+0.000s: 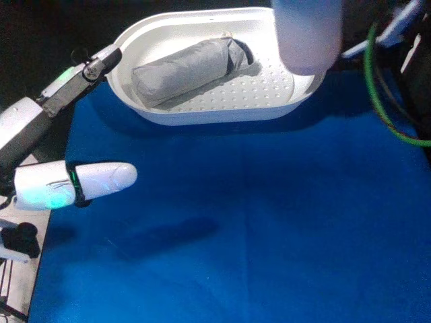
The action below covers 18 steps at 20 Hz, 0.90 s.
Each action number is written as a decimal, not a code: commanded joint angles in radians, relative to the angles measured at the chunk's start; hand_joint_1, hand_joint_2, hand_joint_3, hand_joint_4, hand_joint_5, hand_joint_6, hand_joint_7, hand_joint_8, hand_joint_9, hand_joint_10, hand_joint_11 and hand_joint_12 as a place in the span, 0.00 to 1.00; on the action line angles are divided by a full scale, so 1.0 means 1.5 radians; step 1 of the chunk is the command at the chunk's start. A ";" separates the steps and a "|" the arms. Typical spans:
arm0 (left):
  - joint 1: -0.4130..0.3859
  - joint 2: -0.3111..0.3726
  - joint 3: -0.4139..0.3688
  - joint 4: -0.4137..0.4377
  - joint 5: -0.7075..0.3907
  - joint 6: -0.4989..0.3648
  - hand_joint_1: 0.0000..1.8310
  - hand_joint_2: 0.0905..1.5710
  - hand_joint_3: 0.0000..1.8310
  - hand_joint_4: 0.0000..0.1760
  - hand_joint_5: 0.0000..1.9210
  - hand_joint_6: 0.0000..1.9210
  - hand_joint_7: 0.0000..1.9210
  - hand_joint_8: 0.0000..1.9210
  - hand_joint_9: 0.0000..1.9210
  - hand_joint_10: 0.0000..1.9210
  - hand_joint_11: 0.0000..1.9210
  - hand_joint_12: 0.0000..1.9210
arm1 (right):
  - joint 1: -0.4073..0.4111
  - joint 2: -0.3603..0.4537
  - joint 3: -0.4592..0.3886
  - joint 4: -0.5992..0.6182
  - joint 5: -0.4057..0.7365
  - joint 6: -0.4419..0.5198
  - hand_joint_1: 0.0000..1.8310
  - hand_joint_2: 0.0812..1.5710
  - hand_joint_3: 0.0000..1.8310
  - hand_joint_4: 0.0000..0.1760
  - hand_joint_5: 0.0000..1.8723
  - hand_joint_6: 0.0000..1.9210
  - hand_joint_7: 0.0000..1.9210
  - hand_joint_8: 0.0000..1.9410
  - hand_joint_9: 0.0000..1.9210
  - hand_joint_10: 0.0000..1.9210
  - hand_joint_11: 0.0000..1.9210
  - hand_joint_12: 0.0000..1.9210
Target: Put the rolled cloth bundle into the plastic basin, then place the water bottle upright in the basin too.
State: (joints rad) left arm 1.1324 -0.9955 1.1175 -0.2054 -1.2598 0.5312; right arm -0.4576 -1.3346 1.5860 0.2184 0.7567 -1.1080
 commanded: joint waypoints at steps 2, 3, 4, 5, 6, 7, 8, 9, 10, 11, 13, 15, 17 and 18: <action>-0.024 0.003 0.010 0.009 -0.091 -0.006 0.35 0.55 0.00 1.00 0.00 0.00 0.00 0.00 0.00 0.00 0.00 0.00 | 0.018 -0.015 0.025 0.016 0.082 0.010 0.67 0.76 0.00 0.00 0.39 0.59 0.46 0.72 0.51 0.73 0.46 0.92; -0.029 0.005 0.013 0.015 -0.093 -0.006 0.36 0.55 0.00 1.00 0.00 0.00 0.00 0.00 0.00 0.00 0.00 0.00 | 0.018 -0.023 0.033 0.017 0.082 0.011 0.67 0.76 0.00 0.00 0.39 0.60 0.47 0.70 0.55 0.70 0.50 0.90; -0.034 0.008 0.015 0.021 -0.097 -0.006 0.40 0.54 0.00 1.00 0.00 0.00 0.00 0.00 0.00 0.00 0.00 0.00 | 0.018 -0.034 0.045 0.018 0.082 0.017 0.60 0.78 0.00 0.00 0.39 0.69 0.51 0.52 0.56 0.69 0.51 0.89; -0.038 0.010 0.016 0.028 -0.102 -0.006 0.40 0.54 0.00 1.00 0.00 0.00 0.00 0.00 0.00 0.00 0.00 0.00 | 0.018 -0.045 0.057 0.018 0.082 0.021 0.59 0.78 0.00 0.00 0.40 0.69 0.53 0.54 0.57 0.68 0.54 0.84; -0.041 0.011 0.016 0.031 -0.106 -0.007 0.40 0.54 0.00 1.00 0.00 0.00 0.00 0.00 0.00 0.00 0.00 0.00 | 0.018 -0.051 0.064 0.017 0.083 0.021 0.59 0.78 0.00 0.00 0.40 0.69 0.53 0.54 0.58 0.67 0.55 0.82; -0.042 0.011 0.016 0.033 -0.109 -0.007 0.40 0.53 0.00 1.00 0.00 0.00 0.00 0.00 0.00 0.00 0.00 0.00 | 0.018 -0.054 0.068 0.017 0.083 0.021 0.59 0.78 0.00 0.00 0.40 0.69 0.53 0.54 0.58 0.67 0.55 0.83; -0.044 0.010 0.016 0.034 -0.111 -0.007 0.40 0.52 0.00 1.00 0.00 0.00 0.00 0.00 0.00 0.00 0.00 0.00 | 0.018 -0.055 0.070 0.017 0.083 0.021 0.60 0.78 0.00 0.00 0.41 0.68 0.52 0.55 0.58 0.68 0.56 0.83; -0.045 0.009 0.016 0.034 -0.113 -0.008 0.40 0.52 0.00 1.00 0.00 0.00 0.00 0.00 0.00 0.00 0.00 0.00 | 0.018 -0.055 0.071 0.018 0.083 0.023 0.60 0.78 0.00 0.00 0.40 0.68 0.52 0.56 0.57 0.68 0.55 0.83; -0.045 0.009 0.016 0.034 -0.114 -0.012 0.38 0.52 0.00 1.00 0.00 0.00 0.00 0.00 0.00 0.00 0.00 0.00 | 0.014 -0.057 0.072 0.018 0.083 0.032 0.60 0.78 0.00 0.00 0.41 0.68 0.51 0.53 0.55 0.65 0.54 0.80; -0.045 0.009 0.016 0.033 -0.114 -0.014 0.39 0.52 0.00 1.00 0.00 0.00 0.00 0.00 0.00 0.00 0.00 0.00 | 0.007 -0.059 0.073 0.019 0.084 0.038 0.59 0.78 0.00 0.00 0.40 0.68 0.52 0.48 0.56 0.59 0.54 0.74; -0.045 0.009 0.016 0.033 -0.114 -0.014 0.41 0.53 0.00 1.00 0.00 0.00 0.00 0.00 0.00 0.00 0.00 0.00 | -0.008 -0.065 0.078 0.023 0.090 0.055 0.60 0.77 0.00 0.00 0.41 0.67 0.54 0.40 0.57 0.53 0.53 0.71; -0.045 0.009 0.015 0.032 -0.116 -0.014 0.41 0.53 0.00 1.00 0.00 0.00 0.00 0.00 0.00 0.00 0.00 0.00 | -0.028 -0.078 0.092 0.023 0.095 0.089 0.67 0.74 0.00 0.00 0.41 0.59 0.51 0.61 0.56 0.51 0.51 0.71; -0.045 0.009 0.014 0.032 -0.117 -0.016 0.41 0.52 0.00 1.00 0.00 0.00 0.00 0.00 0.00 0.00 0.00 0.00 | -0.041 -0.086 0.096 0.030 0.096 0.091 0.67 0.74 0.00 0.00 0.42 0.58 0.50 0.62 0.53 0.50 0.48 0.70; -0.045 0.009 0.014 0.032 -0.117 -0.016 0.40 0.52 0.00 1.00 0.00 0.00 0.00 0.00 0.00 0.00 0.00 0.00 | -0.044 -0.087 0.096 0.031 0.096 0.091 0.66 0.74 0.00 0.00 0.41 0.59 0.50 0.62 0.53 0.48 0.47 0.69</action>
State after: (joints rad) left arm 1.0763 -0.9836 1.1381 -0.1490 -1.3064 0.5186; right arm -0.5465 -1.4693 1.7260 0.2447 0.7387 -0.9943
